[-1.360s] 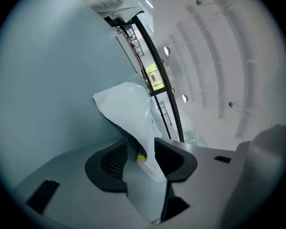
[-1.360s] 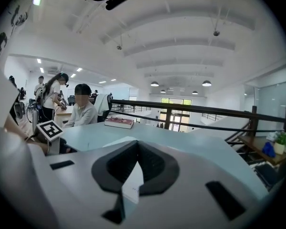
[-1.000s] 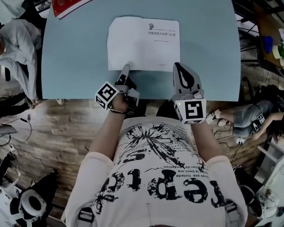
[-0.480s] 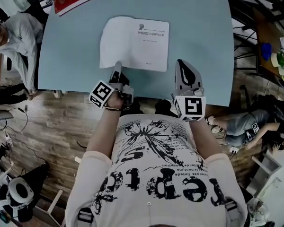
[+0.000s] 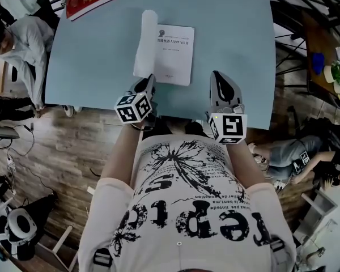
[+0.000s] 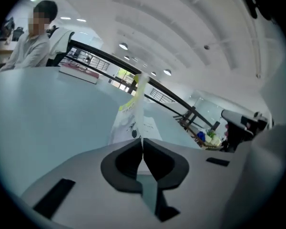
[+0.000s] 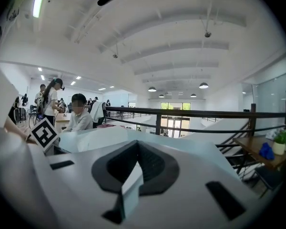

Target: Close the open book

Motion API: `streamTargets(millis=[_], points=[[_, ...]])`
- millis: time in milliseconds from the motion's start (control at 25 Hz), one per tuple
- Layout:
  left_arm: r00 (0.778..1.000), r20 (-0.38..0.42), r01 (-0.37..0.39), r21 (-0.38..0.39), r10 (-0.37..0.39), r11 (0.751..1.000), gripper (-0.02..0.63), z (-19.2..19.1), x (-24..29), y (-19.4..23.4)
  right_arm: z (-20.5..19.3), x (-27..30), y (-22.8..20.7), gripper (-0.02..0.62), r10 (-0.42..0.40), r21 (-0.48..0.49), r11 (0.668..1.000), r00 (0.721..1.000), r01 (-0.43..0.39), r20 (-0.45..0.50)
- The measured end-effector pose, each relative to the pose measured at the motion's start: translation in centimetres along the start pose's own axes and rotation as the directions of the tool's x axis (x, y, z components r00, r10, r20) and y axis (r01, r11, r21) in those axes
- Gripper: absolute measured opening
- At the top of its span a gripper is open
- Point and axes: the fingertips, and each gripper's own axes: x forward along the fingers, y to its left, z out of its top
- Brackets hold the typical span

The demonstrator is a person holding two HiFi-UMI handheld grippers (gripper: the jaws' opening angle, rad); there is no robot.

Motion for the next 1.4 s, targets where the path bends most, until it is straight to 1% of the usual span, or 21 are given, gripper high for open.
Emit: streamTargets(millis=[80,120,200,280,400,480,560,680,760,840,880,960,1040,1080,1120,1160,1200,1240,1400], points=[[0.999,-0.052,-0.009,0.102,0.014,0.995,0.023,-0.9,0.8,-0.7,0.0,-0.1,-0.6,0.011,-0.005,0.014,1.000,1.000,0.005,0.002],[0.997,-0.078,-0.013,0.156,0.026,0.988,0.023,-1.4,1.3,-1.0,-0.1,-0.2,-0.9,0.011,-0.009,0.019,1.000,1.000,0.009,0.000],[0.991,-0.125,-0.020,0.258,0.054,0.966,0.025,-2.4,2.1,-1.4,-0.2,-0.3,-1.5,0.011,-0.014,0.028,1.000,1.000,0.014,-0.004],[0.984,-0.160,-0.020,0.334,0.078,0.942,0.025,-3.3,2.8,-1.6,-0.5,-0.5,-2.1,0.011,-0.019,0.032,0.999,1.000,0.019,-0.009],[0.974,-0.202,-0.014,0.397,0.103,0.918,0.025,-4.2,3.5,-1.6,-0.6,-0.7,-2.7,0.011,-0.026,0.035,0.999,1.000,0.026,-0.009],[0.966,-0.229,-0.008,0.442,0.122,0.897,0.025,-4.7,3.8,-1.6,-0.6,-0.8,-3.0,0.011,-0.028,0.037,0.999,1.000,0.029,-0.008],[0.957,-0.253,0.000,0.495,0.144,0.869,0.025,-5.5,4.3,-1.5,-0.7,-0.8,-3.2,0.011,-0.029,0.041,0.999,1.000,0.030,-0.011],[0.939,-0.294,0.012,0.549,0.180,0.835,0.026,-6.6,4.9,-1.5,-0.8,-0.6,-3.5,0.011,-0.033,0.042,0.999,0.999,0.034,-0.013],[0.925,-0.317,0.024,0.594,0.207,0.804,0.034,-6.9,5.1,-1.7,-0.8,-0.5,-3.8,0.011,-0.036,0.043,0.998,0.999,0.036,-0.012],[0.914,-0.338,0.047,0.634,0.222,0.772,0.035,-7.0,5.2,-1.8,-0.7,-0.5,-3.9,0.011,-0.037,0.045,0.998,0.999,0.038,-0.010],[0.910,-0.352,0.063,0.642,0.221,0.764,0.035,-7.1,5.2,-1.9,-0.6,-0.4,-3.9,0.011,-0.038,0.046,0.998,0.999,0.039,-0.007],[0.900,-0.388,0.106,0.637,0.198,0.764,0.038,-7.1,5.2,-1.8,-0.4,-0.3,-3.9,0.011,-0.039,0.043,0.998,0.999,0.039,-0.002],[0.882,-0.450,0.185,0.602,0.138,0.777,0.053,-7.5,5.0,-2.2,-0.3,-0.2,-3.9,0.011,-0.038,0.042,0.998,0.999,0.038,-0.001],[0.865,-0.493,0.242,0.569,0.090,0.786,0.088,-7.8,4.7,-2.8,-0.2,-0.1,-3.9,0.011,-0.037,0.042,0.998,0.999,0.037,-0.002],[0.845,-0.533,0.298,0.532,0.040,0.793,0.225,-8.1,4.5,-3.5,-0.2,0.0,-4.0,0.011,-0.037,0.042,0.998,0.999,0.037,-0.003],[0.831,-0.557,0.332,0.503,0.005,0.798,0.273,-8.3,4.4,-4.0,-0.2,0.1,-4.1,0.011,-0.039,0.042,0.998,0.999,0.039,-0.004],[0.826,-0.564,0.344,0.490,-0.010,0.801,0.272,-8.3,4.3,-4.2,-0.2,0.2,-4.2,0.011,-0.041,0.044,0.998,0.999,0.041,-0.006],[0.828,-0.561,0.343,0.486,-0.015,0.804,0.272,-8.3,4.4,-4.2,-0.2,0.3,-4.3,0.011,-0.043,0.045,0.998,0.999,0.044,-0.008],[0.843,-0.537,0.331,0.487,-0.022,0.808,0.272,-7.7,4.2,-4.3,-0.2,0.8,-4.5,0.011,-0.045,0.045,0.998,0.999,0.046,-0.012]])
